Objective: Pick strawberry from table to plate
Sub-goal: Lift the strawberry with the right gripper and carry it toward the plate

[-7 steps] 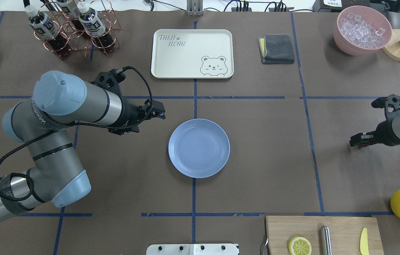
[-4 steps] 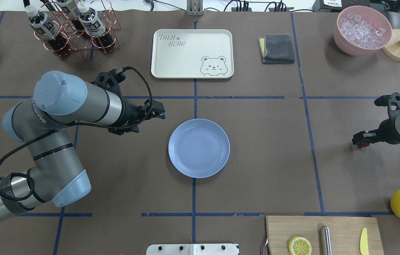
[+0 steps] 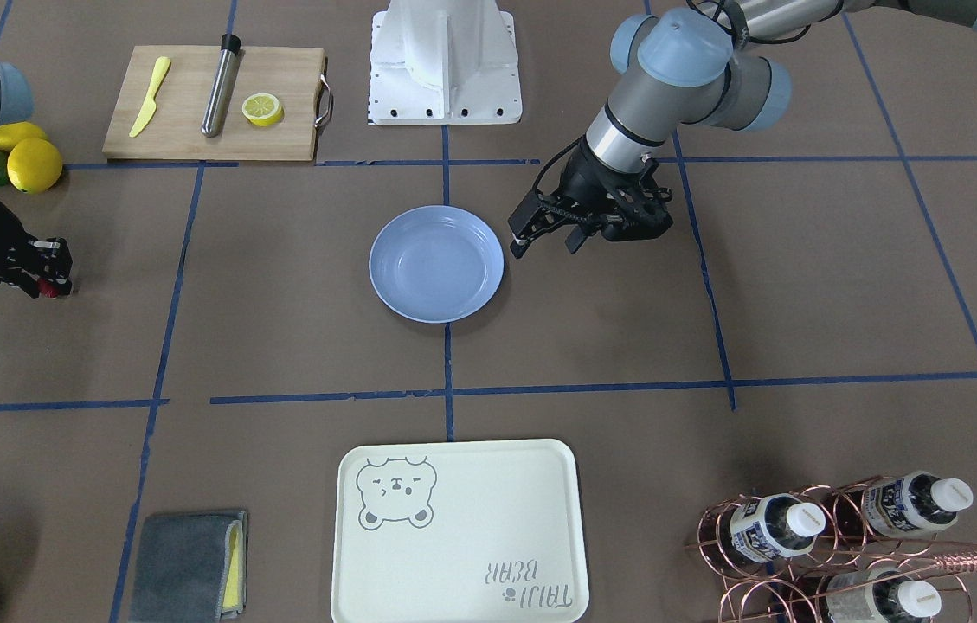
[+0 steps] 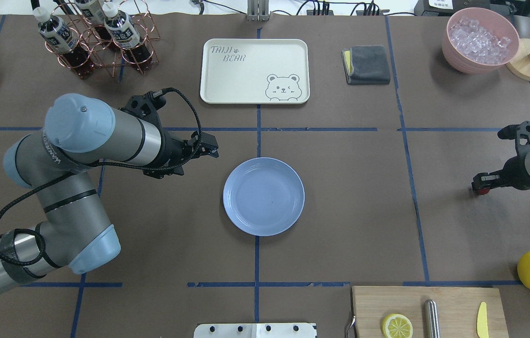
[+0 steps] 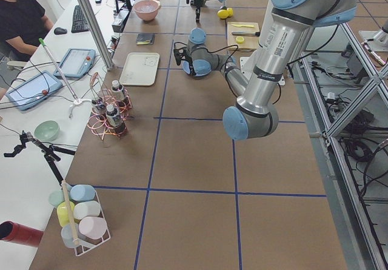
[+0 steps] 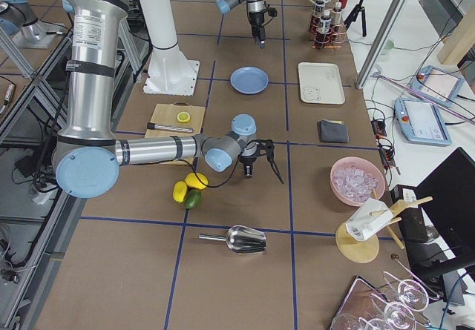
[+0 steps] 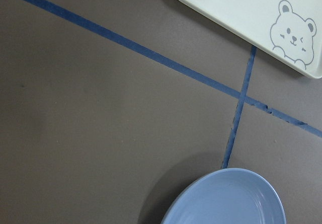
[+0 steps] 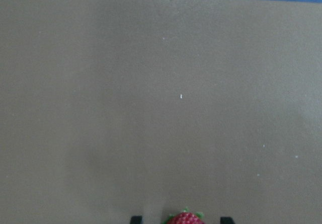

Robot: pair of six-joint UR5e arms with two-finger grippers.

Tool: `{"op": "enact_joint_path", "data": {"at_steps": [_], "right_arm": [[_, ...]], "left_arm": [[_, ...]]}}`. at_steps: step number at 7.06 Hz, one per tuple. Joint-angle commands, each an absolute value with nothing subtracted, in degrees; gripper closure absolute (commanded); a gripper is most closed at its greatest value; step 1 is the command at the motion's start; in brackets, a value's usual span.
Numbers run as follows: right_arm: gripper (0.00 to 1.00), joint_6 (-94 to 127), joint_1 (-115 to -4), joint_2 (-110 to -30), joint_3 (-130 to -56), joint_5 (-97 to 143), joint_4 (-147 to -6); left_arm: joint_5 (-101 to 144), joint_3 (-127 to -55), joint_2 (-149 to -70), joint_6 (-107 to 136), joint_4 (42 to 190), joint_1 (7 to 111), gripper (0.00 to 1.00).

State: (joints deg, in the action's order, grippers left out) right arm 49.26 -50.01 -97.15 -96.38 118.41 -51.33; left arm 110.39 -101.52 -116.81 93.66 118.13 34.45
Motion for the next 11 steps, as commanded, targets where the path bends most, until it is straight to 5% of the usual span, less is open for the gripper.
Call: {"op": "enact_joint_path", "data": {"at_steps": [1,4,6,11], "right_arm": [[1.0,49.0,-51.1,-97.2,-96.7,119.3,-51.2],[1.0,50.1,-54.7,-90.8,-98.4,126.0,-51.5],[1.0,57.0,-53.9,-79.5,-99.9,126.3,-62.6],[1.0,64.9,-34.7,-54.0,-99.2,111.6,-89.2]], "left_arm": [[110.4,-101.6,-116.8,93.8,118.1,34.4,0.0],[110.7,-102.4,-115.6,92.7,117.9,37.3,0.0],[110.7,-103.3,-114.9,80.3,113.4,40.0,0.0],[113.1,-108.0,-104.6,54.0,104.5,49.8,0.0]]}}
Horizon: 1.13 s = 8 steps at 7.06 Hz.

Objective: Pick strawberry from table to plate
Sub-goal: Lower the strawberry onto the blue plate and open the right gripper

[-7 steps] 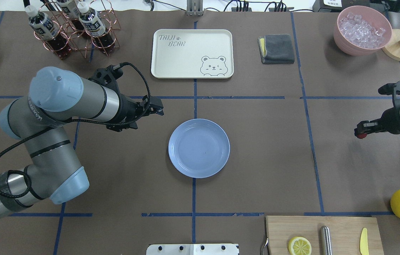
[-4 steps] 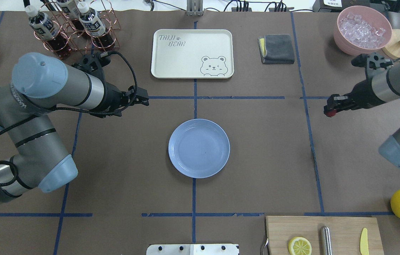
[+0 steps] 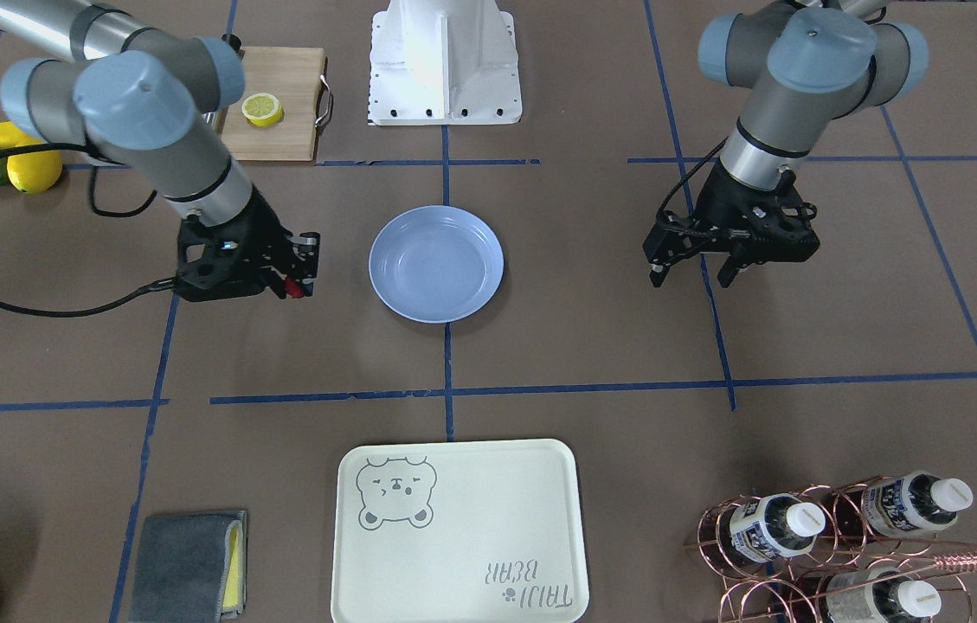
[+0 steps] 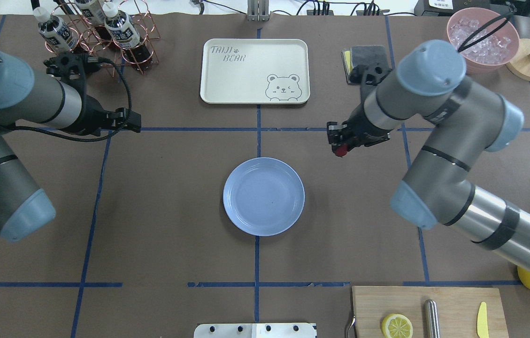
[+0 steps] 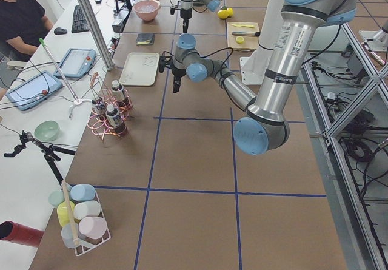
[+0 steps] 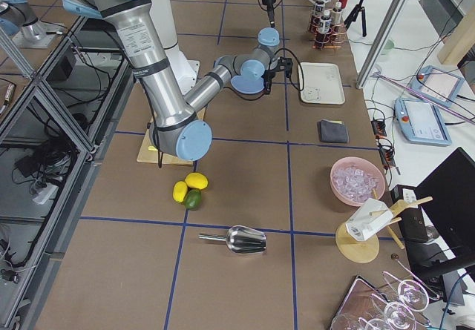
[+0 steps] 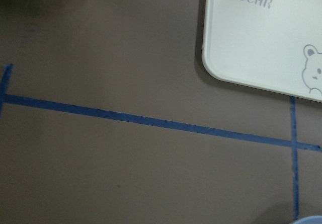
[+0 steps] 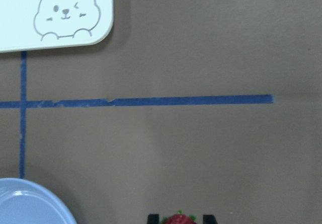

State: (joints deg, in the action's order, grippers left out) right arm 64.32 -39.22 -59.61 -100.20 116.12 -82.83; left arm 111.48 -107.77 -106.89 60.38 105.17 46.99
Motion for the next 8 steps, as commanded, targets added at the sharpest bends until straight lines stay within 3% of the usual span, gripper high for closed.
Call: {"op": "enact_joint_path", "data": {"at_steps": [1,5,8], "right_arm": [[1.0,66.0,-31.8,-51.9,-97.4,109.3,-89.6],[1.0,66.8,-26.9,-41.7,-83.0,104.0,-89.7],[1.0,66.8,-26.0,-41.1,-81.7,103.8,-89.5]], "left_arm": [[115.6,-107.9,-102.5,48.7,104.5,52.5,0.0],[116.9,-107.1,-99.7,38.9,104.5,57.1,0.0],[116.9,-107.1,-99.7,38.8,104.6,57.1,0.0]]}}
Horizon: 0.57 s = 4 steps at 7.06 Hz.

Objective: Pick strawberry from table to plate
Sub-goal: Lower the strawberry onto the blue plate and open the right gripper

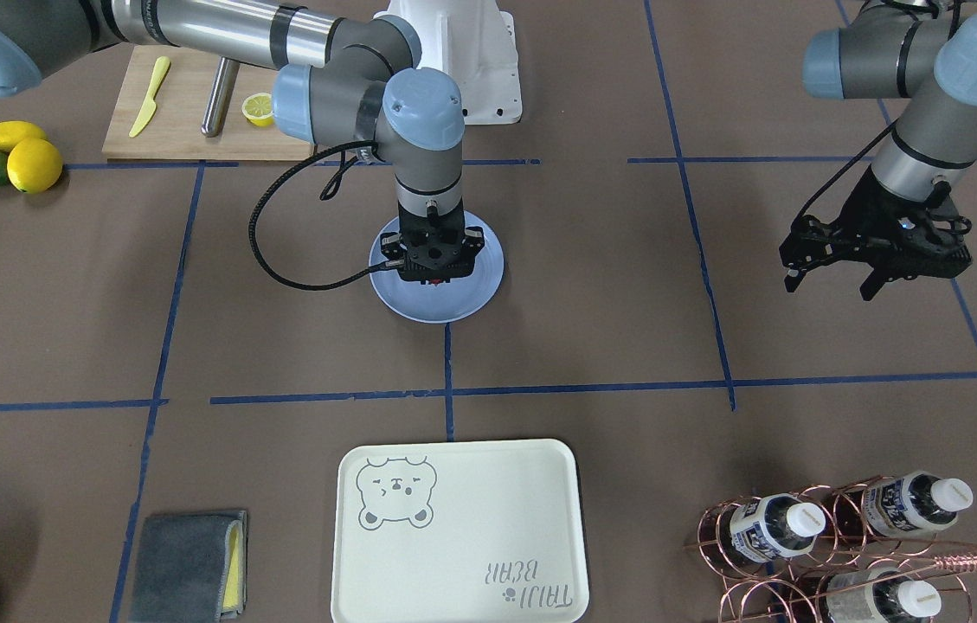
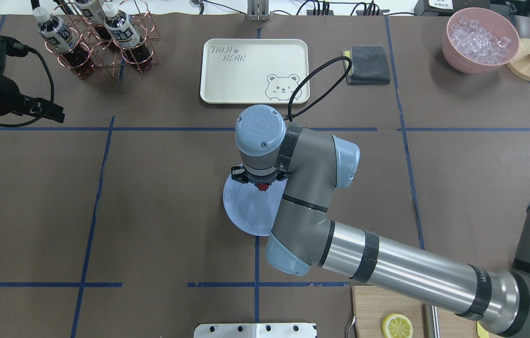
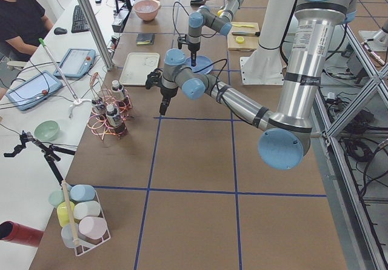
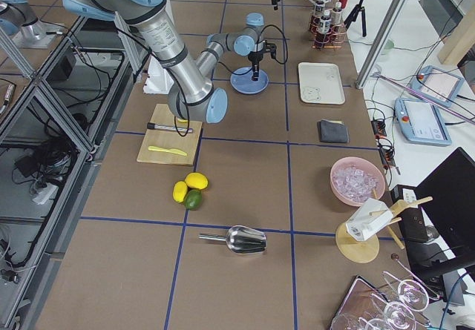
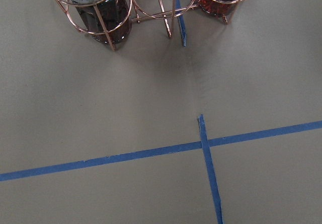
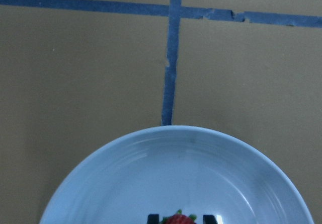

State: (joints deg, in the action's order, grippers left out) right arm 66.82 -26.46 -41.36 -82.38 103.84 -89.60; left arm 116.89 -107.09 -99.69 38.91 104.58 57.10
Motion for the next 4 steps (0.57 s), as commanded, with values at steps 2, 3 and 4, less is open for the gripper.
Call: {"op": "enact_joint_path", "data": {"at_steps": [2,3,4], "right_arm": [[0.44,66.9,-25.8,-41.3,-81.6,104.1,-89.7],[0.06,66.9,-25.9,-41.2,-81.8,104.2,-89.8],[0.0,66.9,-25.9,-41.2,-82.2,104.3,-89.8]], "left_arm": [[116.9,-107.1,-99.7,38.8,104.6,57.1,0.0],[116.9,-107.1,-99.7,38.8,104.6,57.1,0.0],[116.9,-107.1,-99.7,38.8,104.6,57.1,0.0]]}}
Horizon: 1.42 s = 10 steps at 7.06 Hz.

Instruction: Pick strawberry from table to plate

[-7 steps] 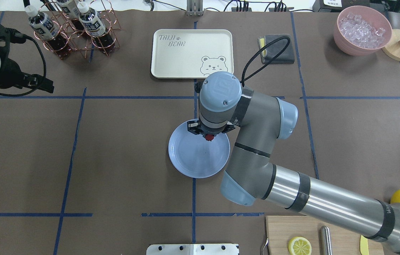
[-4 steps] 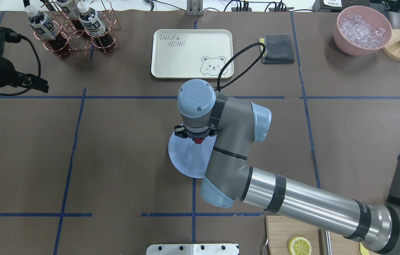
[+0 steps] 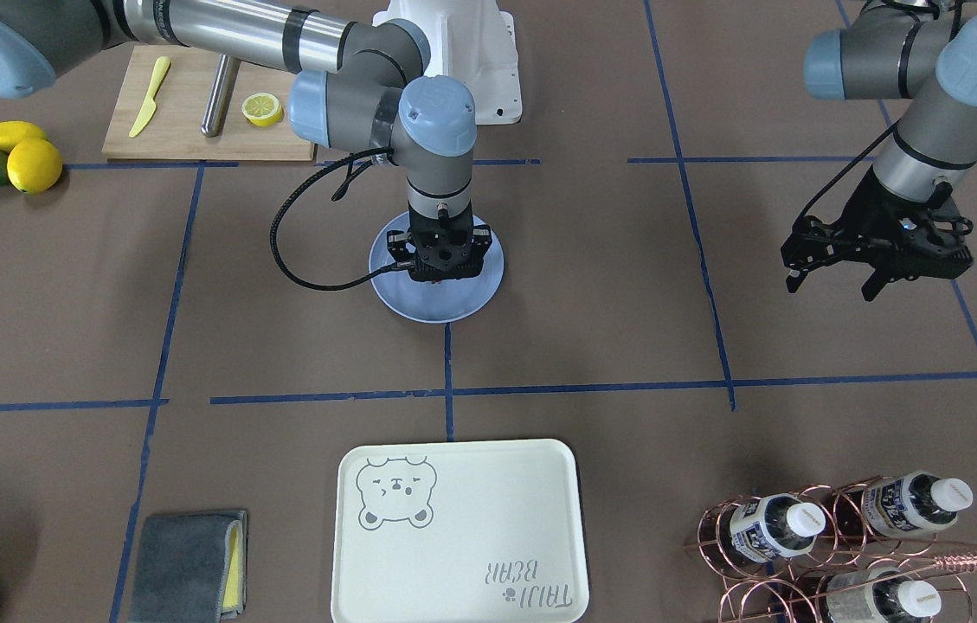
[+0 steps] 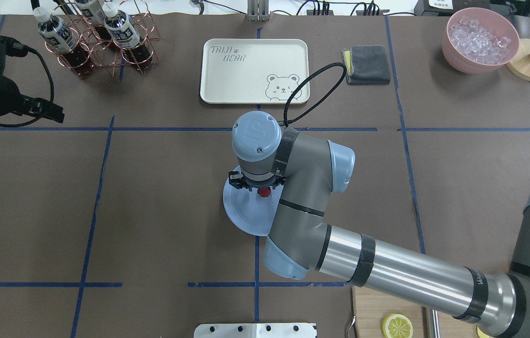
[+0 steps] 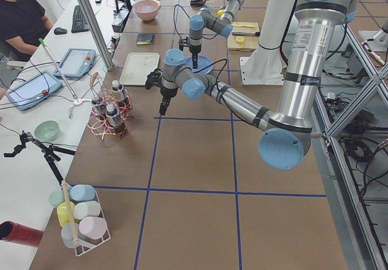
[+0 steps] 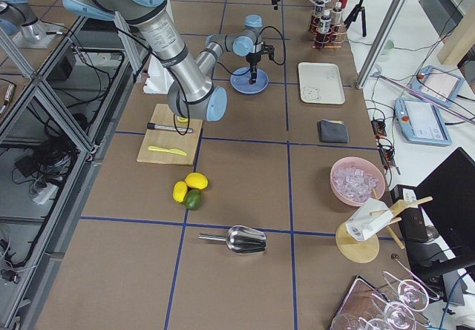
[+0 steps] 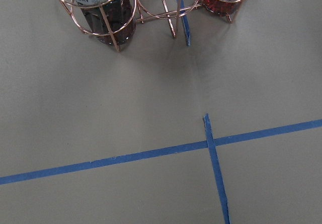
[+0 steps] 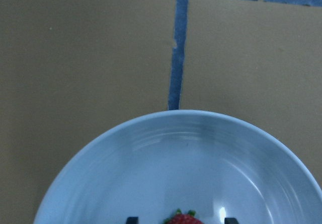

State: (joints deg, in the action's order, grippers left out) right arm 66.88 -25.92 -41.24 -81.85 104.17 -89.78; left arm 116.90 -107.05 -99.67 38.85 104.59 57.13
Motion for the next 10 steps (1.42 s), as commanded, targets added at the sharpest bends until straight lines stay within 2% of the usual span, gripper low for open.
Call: {"op": "enact_joint_path", "data": {"at_steps": [1,3,5,7,10], "right_arm": [[0.0,67.4,-26.2,-41.2,-83.4,104.3,-91.2],[0.0,65.5,-33.3,-42.8,-95.9,108.2,-105.6],[0.0,49.1,-43.5,-55.7,-107.5,115.3,-106.6],[0.0,30.9,-54.4,-64.7,-108.5,123.3,-106.4],[0.0,5.3,-69.7,-78.4,-107.1,130.8,-105.8]], "left_arm": [[116.9,-107.1,-99.7,38.8,104.6,57.1,0.0],[116.9,-106.6,-99.6,36.5,104.3,58.6,0.0],[121.4,-106.1,-96.8,29.1,104.2,63.3,0.0],[126.0,-104.3,-94.0,14.1,100.3,72.5,0.0],[131.6,-95.1,-93.3,-5.2,96.9,85.5,0.0]]}}
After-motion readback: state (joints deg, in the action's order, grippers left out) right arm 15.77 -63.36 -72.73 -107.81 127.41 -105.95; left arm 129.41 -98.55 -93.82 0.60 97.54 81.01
